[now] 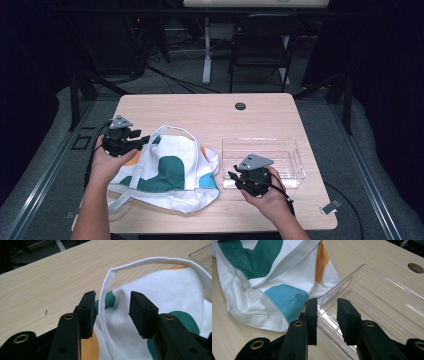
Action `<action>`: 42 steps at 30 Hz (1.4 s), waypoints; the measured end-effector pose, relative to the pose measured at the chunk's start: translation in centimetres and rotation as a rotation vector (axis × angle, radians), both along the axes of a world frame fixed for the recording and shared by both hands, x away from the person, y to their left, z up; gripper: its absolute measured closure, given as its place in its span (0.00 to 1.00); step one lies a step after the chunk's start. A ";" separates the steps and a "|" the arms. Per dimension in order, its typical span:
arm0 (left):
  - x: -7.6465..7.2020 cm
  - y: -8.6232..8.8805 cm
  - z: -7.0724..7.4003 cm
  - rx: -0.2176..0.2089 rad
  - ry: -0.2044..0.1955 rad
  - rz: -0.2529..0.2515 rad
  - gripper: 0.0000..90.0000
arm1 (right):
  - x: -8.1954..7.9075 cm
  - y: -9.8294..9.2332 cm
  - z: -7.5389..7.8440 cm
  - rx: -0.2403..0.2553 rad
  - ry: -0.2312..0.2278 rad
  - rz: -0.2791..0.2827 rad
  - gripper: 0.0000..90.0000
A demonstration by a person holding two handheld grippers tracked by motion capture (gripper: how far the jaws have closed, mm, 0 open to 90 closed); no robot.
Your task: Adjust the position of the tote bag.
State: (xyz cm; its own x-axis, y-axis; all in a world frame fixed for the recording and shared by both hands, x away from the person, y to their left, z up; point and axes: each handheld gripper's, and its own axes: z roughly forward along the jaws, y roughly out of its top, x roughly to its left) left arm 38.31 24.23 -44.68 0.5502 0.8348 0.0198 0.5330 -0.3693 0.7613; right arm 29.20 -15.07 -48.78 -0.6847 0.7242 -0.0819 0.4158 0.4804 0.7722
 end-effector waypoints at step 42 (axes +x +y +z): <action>-3.2 2.1 -2.7 -0.033 0.138 0.035 0.62 | 1.9 4.4 0.1 0.065 0.015 0.161 0.75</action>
State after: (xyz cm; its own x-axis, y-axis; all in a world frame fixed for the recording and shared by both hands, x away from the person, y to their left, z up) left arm 35.06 26.33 -47.34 0.5165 0.8524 -0.0818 0.6455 -0.3248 0.6913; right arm 31.10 -10.63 -48.72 -0.7934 0.6081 -0.0272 0.3490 0.4910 0.7982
